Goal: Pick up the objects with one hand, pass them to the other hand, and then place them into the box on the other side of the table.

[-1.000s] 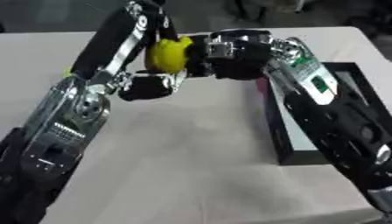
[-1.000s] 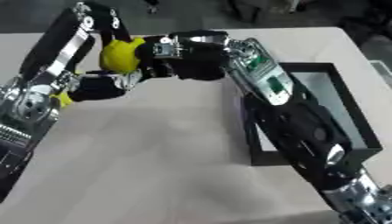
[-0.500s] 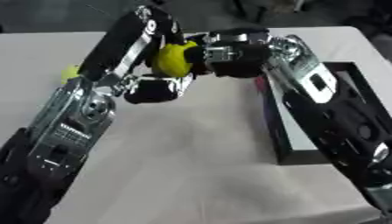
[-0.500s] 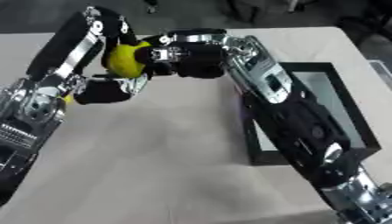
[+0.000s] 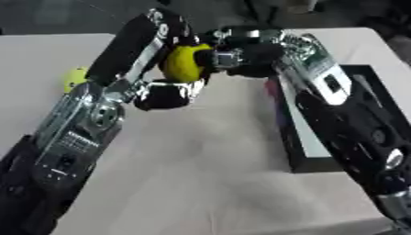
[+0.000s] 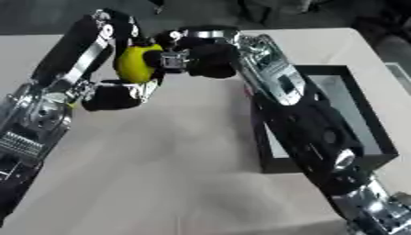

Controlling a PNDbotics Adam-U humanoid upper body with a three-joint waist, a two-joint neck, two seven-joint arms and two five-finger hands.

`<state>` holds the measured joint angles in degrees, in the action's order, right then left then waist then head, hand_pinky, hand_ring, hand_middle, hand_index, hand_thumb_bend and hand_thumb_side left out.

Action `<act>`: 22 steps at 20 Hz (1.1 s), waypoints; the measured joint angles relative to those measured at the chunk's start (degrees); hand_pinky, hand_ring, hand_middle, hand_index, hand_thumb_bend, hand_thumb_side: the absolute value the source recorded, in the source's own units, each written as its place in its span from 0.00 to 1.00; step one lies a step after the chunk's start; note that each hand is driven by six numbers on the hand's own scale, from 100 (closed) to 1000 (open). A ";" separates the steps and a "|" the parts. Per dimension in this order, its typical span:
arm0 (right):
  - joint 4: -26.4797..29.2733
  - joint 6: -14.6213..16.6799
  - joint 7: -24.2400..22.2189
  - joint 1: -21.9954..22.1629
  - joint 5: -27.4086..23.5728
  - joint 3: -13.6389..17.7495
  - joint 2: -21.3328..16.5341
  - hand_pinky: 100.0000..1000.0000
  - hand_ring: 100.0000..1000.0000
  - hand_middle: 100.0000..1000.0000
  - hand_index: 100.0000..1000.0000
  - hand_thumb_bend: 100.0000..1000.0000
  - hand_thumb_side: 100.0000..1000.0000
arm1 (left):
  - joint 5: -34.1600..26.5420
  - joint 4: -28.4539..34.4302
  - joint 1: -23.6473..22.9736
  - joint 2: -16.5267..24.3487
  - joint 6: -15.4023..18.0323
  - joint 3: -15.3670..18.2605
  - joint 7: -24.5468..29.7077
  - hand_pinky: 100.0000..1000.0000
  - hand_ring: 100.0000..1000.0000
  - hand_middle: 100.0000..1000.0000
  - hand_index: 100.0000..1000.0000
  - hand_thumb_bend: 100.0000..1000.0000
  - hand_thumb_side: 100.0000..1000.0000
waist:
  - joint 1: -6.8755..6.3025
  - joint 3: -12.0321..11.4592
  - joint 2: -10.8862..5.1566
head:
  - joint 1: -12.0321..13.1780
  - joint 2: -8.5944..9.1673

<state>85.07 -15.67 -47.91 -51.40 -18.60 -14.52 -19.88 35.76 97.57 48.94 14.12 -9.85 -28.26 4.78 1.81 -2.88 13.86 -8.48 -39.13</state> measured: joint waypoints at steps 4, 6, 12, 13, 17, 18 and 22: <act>0.08 -1.16 1.25 -0.03 -0.51 0.00 0.00 1.00 1.00 1.00 0.88 0.00 0.29 | 1.80 -0.18 0.00 -0.12 -0.71 0.00 -0.58 0.72 0.52 0.47 0.61 0.16 0.00 | 0.00 0.01 0.00 | -0.09 0.00; 0.13 -1.69 1.67 -0.04 -0.64 0.02 0.00 1.00 1.00 1.00 0.86 0.00 0.27 | 2.85 -0.26 0.00 -0.35 -1.21 0.01 -1.03 0.73 0.55 0.51 0.67 0.21 0.00 | 0.00 0.01 0.00 | -0.14 0.00; 0.39 -3.09 2.20 -0.08 -0.88 0.26 0.01 1.00 1.00 1.00 0.80 0.00 0.29 | 6.25 -0.28 0.00 -0.94 -2.68 0.00 -2.20 0.78 0.68 0.65 0.84 0.39 0.00 | 0.00 0.01 0.00 | -0.15 0.00; 0.40 -3.29 2.27 -0.09 -0.92 0.31 0.01 1.00 1.00 1.00 0.79 0.00 0.29 | 6.73 -0.28 0.00 -1.04 -2.90 0.00 -2.40 0.79 0.69 0.67 0.86 0.45 0.00 | 0.00 0.01 0.00 | -0.15 0.00; 0.41 -4.14 2.46 -0.11 -1.24 0.33 0.02 1.00 1.00 1.00 0.77 0.00 0.32 | 8.67 -0.27 0.01 -1.40 -3.55 -0.01 -3.05 0.80 0.71 0.70 0.93 0.55 0.00 | 0.00 0.02 0.00 | -0.15 0.00; 0.41 -4.38 2.48 -0.11 -1.30 0.34 0.03 1.00 1.00 1.00 0.77 0.00 0.33 | 9.04 -0.27 0.01 -1.51 -3.73 -0.02 -3.23 0.80 0.71 0.70 0.95 0.56 0.00 | 0.00 0.03 0.00 | -0.15 0.00; 0.41 -5.40 2.69 -0.11 -1.35 0.34 0.03 1.00 1.00 1.00 0.76 0.00 0.37 | 9.84 -0.25 0.01 -1.52 -4.57 -0.01 -4.12 0.80 0.71 0.71 0.98 0.61 0.00 | 0.00 0.06 0.00 | -0.15 0.00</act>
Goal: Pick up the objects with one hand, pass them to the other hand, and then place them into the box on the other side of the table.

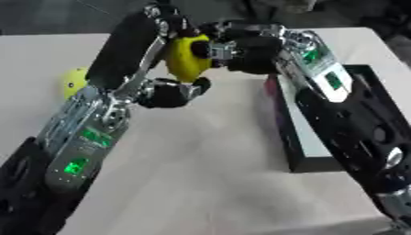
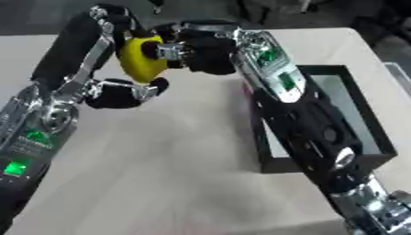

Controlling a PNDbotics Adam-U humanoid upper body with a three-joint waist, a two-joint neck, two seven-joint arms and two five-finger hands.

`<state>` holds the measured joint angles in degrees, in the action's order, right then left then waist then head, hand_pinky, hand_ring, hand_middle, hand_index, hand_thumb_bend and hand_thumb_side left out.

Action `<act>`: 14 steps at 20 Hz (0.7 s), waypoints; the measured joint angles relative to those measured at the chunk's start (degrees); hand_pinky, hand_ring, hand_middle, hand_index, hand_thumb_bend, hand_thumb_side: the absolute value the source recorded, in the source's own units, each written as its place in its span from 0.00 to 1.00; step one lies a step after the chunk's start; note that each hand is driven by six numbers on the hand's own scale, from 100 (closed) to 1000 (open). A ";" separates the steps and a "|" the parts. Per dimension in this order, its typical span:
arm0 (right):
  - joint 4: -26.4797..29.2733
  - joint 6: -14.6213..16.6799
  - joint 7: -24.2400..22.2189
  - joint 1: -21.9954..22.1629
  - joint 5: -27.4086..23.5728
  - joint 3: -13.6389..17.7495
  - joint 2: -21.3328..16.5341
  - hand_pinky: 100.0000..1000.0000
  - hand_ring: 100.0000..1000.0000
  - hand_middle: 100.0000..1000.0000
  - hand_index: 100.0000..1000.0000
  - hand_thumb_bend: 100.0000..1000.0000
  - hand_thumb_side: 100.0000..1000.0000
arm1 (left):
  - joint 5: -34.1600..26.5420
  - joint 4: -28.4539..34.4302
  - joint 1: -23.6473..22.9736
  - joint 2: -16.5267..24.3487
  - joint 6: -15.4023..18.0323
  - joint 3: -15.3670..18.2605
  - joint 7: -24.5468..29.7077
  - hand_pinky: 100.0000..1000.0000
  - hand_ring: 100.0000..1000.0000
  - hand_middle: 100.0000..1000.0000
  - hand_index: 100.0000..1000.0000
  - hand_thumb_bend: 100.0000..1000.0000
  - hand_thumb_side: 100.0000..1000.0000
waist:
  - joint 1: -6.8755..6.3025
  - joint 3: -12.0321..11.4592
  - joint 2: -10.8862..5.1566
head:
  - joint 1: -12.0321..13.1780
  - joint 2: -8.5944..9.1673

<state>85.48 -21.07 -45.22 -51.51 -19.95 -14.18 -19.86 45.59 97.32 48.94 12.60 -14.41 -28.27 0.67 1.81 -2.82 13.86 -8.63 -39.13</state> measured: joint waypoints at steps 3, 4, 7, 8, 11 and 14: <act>0.01 -0.55 -0.02 0.03 -0.04 -0.01 0.00 1.00 1.00 1.00 0.76 0.00 0.37 | 0.50 0.07 0.00 0.00 -0.71 0.22 -0.98 0.80 0.71 0.72 1.00 0.64 0.00 | 0.00 0.05 0.00 | 0.01 0.01; 0.01 -0.70 -0.04 0.05 -0.04 -0.01 0.00 1.00 1.00 1.00 0.76 0.00 0.37 | 0.68 0.08 -0.01 0.01 -0.99 0.35 -1.34 0.80 0.71 0.72 1.00 0.64 0.00 | 0.00 0.07 0.00 | 0.03 0.02; 0.01 -1.02 0.00 0.06 -0.06 -0.01 0.00 1.00 1.00 1.00 0.76 0.00 0.37 | 1.15 0.20 0.00 0.01 -1.87 0.49 -2.35 0.80 0.71 0.72 1.00 0.65 0.00 | 0.00 0.15 0.00 | 0.14 0.05; 0.02 -1.06 -0.01 0.07 -0.11 -0.01 0.00 1.00 1.00 1.00 0.76 0.00 0.36 | 1.30 0.22 0.00 0.01 -2.11 0.52 -2.59 0.80 0.71 0.72 1.00 0.65 0.00 | 0.00 0.17 0.00 | 0.20 0.06; 0.06 -1.17 -0.09 0.08 -0.32 0.00 0.00 1.00 1.00 1.00 0.76 0.00 0.36 | 1.57 0.30 -0.01 0.01 -2.57 0.53 -3.03 0.80 0.71 0.72 1.00 0.64 0.00 | 0.00 0.22 0.00 | 0.33 0.09; 0.34 -1.20 -0.17 0.10 -0.47 0.00 0.00 1.00 1.00 1.00 0.76 0.00 0.35 | 1.83 0.30 -0.02 0.01 -2.87 0.53 -3.22 0.80 0.71 0.72 1.00 0.65 0.00 | 0.00 0.29 0.00 | 0.47 0.24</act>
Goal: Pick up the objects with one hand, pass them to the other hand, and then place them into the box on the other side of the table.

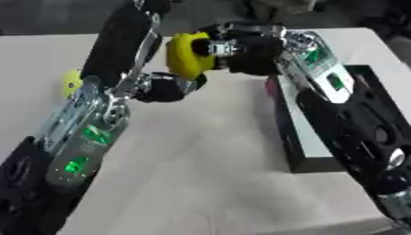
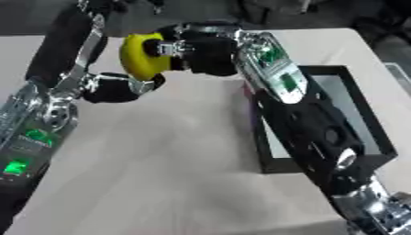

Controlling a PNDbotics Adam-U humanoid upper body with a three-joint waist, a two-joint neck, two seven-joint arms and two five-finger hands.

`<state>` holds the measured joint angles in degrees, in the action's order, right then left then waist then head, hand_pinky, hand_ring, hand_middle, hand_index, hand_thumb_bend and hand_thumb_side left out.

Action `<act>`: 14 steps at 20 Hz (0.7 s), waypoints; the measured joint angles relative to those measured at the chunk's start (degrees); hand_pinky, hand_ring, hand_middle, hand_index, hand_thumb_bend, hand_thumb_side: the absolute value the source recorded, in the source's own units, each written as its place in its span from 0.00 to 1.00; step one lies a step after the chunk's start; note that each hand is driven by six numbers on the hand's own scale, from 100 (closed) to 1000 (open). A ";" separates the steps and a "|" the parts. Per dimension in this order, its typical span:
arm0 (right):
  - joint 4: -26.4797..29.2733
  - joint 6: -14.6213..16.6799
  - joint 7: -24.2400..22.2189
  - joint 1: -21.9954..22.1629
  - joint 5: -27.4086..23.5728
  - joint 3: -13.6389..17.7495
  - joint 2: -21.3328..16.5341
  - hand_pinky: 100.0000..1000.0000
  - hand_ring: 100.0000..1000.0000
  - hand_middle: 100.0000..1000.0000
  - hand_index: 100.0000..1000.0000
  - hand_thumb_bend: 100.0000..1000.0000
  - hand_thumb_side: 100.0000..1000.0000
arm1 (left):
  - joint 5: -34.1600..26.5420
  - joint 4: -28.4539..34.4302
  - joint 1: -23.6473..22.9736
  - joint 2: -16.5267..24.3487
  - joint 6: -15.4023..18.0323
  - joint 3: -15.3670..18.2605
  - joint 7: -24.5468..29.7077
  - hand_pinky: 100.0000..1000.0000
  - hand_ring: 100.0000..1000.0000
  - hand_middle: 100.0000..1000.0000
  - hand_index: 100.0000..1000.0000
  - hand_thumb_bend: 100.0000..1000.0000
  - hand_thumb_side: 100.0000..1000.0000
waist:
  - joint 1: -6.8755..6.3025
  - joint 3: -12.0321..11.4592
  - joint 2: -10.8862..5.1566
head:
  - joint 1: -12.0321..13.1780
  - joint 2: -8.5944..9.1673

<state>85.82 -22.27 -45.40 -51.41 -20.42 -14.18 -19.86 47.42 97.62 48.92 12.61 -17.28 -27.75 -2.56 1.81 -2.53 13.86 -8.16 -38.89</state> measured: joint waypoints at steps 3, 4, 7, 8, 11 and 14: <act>0.02 -0.07 0.00 0.01 -0.21 0.03 0.00 1.00 1.00 1.00 0.76 0.00 0.35 | 0.01 0.00 0.00 0.00 -0.01 -0.01 0.14 0.80 0.72 0.73 1.00 0.72 0.00 | 0.00 0.00 0.00 | 0.02 0.03; 0.02 -0.19 0.13 0.02 -0.44 0.06 0.00 1.00 1.00 1.00 0.76 0.00 0.35 | 0.00 0.01 0.00 0.01 0.15 -0.02 0.29 0.81 0.72 0.73 1.00 0.75 0.00 | 0.00 0.00 0.00 | 0.02 0.03; 0.02 -0.92 1.27 0.02 -1.18 0.46 0.00 1.00 1.00 1.00 0.76 0.00 0.37 | -0.05 0.08 0.00 0.06 1.08 -0.14 1.06 0.81 0.72 0.73 1.00 0.83 0.00 | 0.00 0.00 0.00 | 0.00 0.03; 0.02 -1.25 1.90 0.03 -1.55 0.59 0.00 1.00 1.00 1.00 0.76 0.00 0.39 | -0.05 0.12 0.00 0.07 1.43 -0.19 1.28 0.81 0.72 0.73 1.00 0.84 0.00 | 0.00 0.00 0.00 | -0.02 0.03; 0.01 -2.53 4.20 0.03 -2.58 0.73 -0.01 1.00 1.00 1.00 0.75 0.00 0.41 | 0.00 0.37 0.00 0.09 2.21 -0.20 1.77 0.81 0.73 0.73 1.00 0.85 0.00 | 0.00 0.00 0.00 | -0.10 0.03; 0.01 -3.83 6.13 0.03 -3.77 0.73 -0.01 1.00 1.00 1.00 0.75 0.00 0.41 | 0.17 0.38 0.00 0.10 2.70 -0.21 2.16 0.81 0.73 0.74 1.00 0.85 0.03 | 0.00 0.00 0.00 | -0.24 0.03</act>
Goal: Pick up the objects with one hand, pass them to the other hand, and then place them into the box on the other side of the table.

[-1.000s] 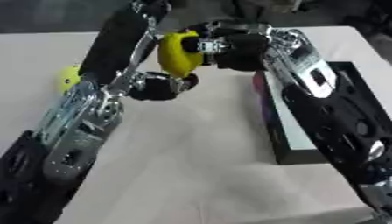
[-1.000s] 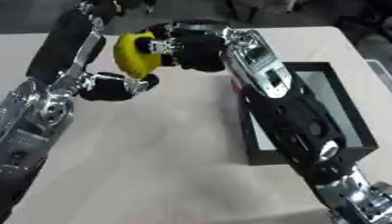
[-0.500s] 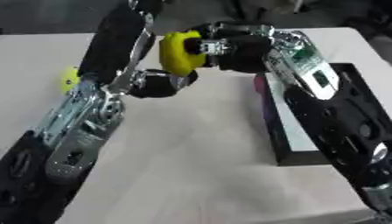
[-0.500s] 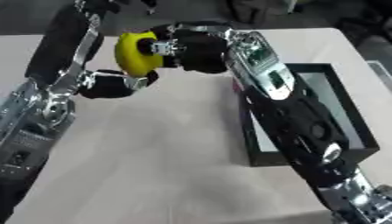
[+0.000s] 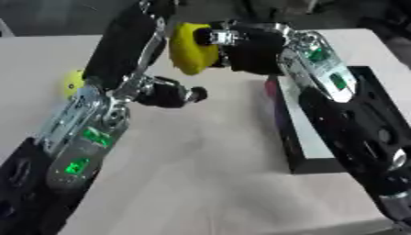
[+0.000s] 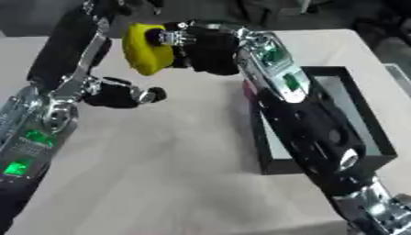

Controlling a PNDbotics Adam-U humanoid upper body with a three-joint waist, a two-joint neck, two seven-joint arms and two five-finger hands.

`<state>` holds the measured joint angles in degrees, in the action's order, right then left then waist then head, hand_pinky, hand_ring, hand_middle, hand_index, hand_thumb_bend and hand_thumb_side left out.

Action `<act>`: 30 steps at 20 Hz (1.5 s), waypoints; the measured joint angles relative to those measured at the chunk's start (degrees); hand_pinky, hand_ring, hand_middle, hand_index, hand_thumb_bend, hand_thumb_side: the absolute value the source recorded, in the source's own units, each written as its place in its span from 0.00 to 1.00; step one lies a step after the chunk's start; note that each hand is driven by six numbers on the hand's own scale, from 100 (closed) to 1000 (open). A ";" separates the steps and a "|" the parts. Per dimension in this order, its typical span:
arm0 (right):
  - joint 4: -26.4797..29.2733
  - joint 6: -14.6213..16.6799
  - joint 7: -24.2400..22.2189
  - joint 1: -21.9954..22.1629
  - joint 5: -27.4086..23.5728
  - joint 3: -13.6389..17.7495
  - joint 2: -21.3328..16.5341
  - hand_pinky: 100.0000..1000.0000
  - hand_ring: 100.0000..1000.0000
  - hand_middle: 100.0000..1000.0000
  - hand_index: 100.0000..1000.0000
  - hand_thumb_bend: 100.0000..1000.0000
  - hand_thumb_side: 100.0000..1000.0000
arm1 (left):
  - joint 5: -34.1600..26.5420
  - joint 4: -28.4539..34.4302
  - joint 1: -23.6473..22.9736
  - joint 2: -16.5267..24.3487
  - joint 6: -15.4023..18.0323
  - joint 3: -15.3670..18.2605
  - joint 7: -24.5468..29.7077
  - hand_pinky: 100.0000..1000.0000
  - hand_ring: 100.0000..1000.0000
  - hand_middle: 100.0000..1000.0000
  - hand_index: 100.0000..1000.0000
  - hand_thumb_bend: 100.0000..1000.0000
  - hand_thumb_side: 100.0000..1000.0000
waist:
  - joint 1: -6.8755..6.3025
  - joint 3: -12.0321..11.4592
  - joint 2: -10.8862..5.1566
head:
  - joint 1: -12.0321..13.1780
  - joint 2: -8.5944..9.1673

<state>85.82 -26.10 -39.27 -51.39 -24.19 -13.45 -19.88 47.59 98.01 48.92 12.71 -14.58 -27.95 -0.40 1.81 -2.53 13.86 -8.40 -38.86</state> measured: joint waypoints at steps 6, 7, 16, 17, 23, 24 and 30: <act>0.01 -1.28 1.90 0.08 -1.33 0.16 -0.04 1.00 1.00 1.00 0.74 0.00 0.41 | 0.75 0.00 -0.11 0.25 -0.52 0.16 -0.34 0.81 0.73 0.73 1.00 0.84 0.05 | 0.00 0.09 0.00 | -0.24 0.00; 0.02 -1.34 2.15 0.20 -1.40 0.33 -0.05 1.00 1.00 1.00 0.74 0.00 0.40 | 0.86 0.00 -0.15 0.33 -0.86 0.36 -0.65 0.81 0.73 0.73 1.00 0.84 0.05 | 0.00 0.11 0.00 | -0.25 0.00; 0.02 -1.12 4.24 2.10 -2.16 1.96 -2.39 1.00 1.00 1.00 0.75 0.00 0.40 | -0.20 0.38 -1.77 4.50 -4.02 3.25 -3.32 0.81 0.72 0.73 1.00 0.83 0.03 | 0.00 0.73 -0.03 | -1.31 -0.14; 0.01 -1.05 4.51 2.47 -2.28 2.20 -2.86 1.00 1.00 1.00 0.75 0.00 0.40 | -0.78 0.43 -2.02 5.41 -4.33 3.46 -3.40 0.81 0.72 0.73 0.99 0.83 0.03 | 0.00 0.80 -0.04 | -1.51 -0.27; -0.11 0.26 6.44 5.25 -2.66 3.76 -6.48 1.00 1.00 1.00 0.75 0.00 0.40 | -4.48 1.13 -3.69 11.63 -6.25 4.29 -3.00 0.81 0.72 0.73 0.97 0.83 0.01 | -0.02 1.52 -0.08 | -2.35 -0.40; -0.29 0.57 6.77 5.78 -2.70 3.98 -7.15 1.00 1.00 1.00 0.75 0.00 0.40 | -5.03 1.26 -3.99 12.64 -6.58 4.45 -2.93 0.80 0.72 0.72 0.96 0.82 0.00 | -0.02 1.64 -0.08 | -2.44 -0.43; -1.31 2.93 9.55 10.04 -1.77 6.01 -11.36 1.00 1.00 1.00 0.74 0.00 0.31 | -7.18 2.31 -5.72 17.57 -8.39 6.13 -3.19 0.80 0.71 0.72 0.95 0.80 0.01 | -0.03 2.21 -0.08 | -3.17 -0.76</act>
<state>84.51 -23.18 -29.72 -41.34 -25.96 -7.44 -31.23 40.41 100.31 43.19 30.28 -22.97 -21.82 -3.58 1.78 -0.32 13.79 -11.57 -39.62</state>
